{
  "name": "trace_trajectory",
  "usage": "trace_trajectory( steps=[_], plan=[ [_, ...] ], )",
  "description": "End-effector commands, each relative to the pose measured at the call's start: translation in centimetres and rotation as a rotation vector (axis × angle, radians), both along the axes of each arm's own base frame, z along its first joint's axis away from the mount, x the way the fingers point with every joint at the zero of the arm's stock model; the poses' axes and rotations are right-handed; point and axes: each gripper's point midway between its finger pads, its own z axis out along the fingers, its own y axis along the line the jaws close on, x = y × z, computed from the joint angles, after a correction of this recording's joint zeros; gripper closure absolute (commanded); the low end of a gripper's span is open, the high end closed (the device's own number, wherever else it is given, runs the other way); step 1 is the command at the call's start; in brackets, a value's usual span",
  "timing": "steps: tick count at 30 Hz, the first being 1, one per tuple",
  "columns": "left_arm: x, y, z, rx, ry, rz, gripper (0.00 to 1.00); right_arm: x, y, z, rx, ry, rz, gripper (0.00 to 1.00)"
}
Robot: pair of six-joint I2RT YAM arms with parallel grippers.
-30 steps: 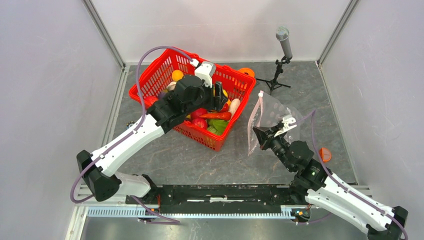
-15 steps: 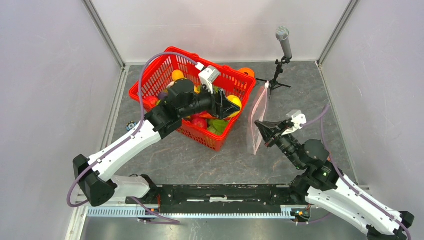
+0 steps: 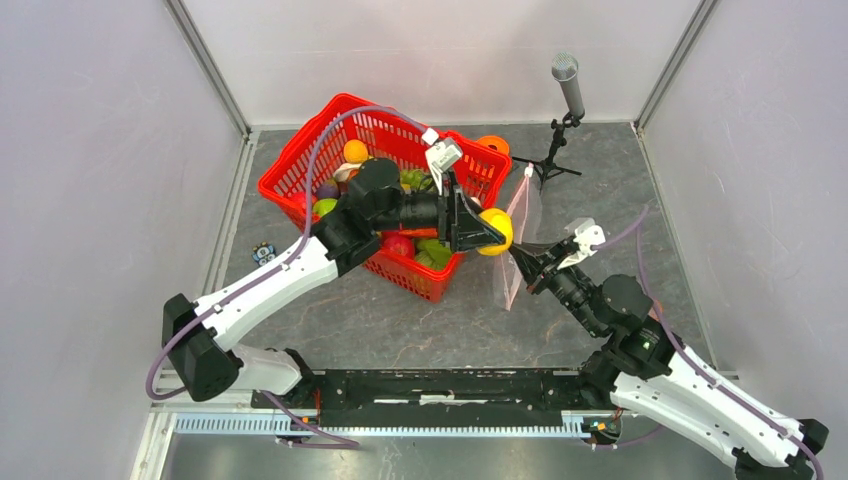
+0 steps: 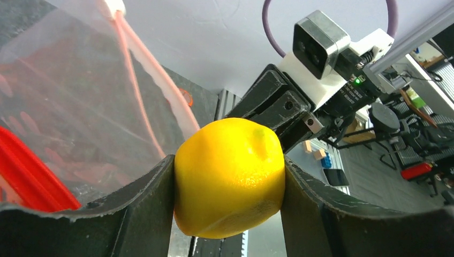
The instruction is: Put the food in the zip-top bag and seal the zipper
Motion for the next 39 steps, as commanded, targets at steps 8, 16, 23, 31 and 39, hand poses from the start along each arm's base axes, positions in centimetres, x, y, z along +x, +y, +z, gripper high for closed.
trace_trajectory(
  steps=[8,16,23,31,39],
  plan=[
    [-5.4,1.0,-0.3,0.035,-0.359,-0.242,0.64,0.3,0.8,-0.7,-0.066,-0.027,0.024,1.0],
    [-5.1,-1.8,-3.2,0.238,-0.666,-0.198,0.66,-0.9,2.2,-0.8,-0.113,-0.079,0.135,1.0],
    [-4.8,-3.6,-1.6,0.225,-0.821,-0.096,0.69,-1.2,2.2,-1.6,-0.145,-0.081,0.155,1.0],
    [-4.9,-4.2,2.2,-0.11,-0.859,0.069,0.7,-1.5,1.1,0.6,0.066,-0.049,0.1,1.0],
    [-5.8,-0.8,9.1,-0.36,-0.919,0.202,0.7,-2.5,0.7,0.9,0.172,0.008,0.126,1.0]
  ],
)
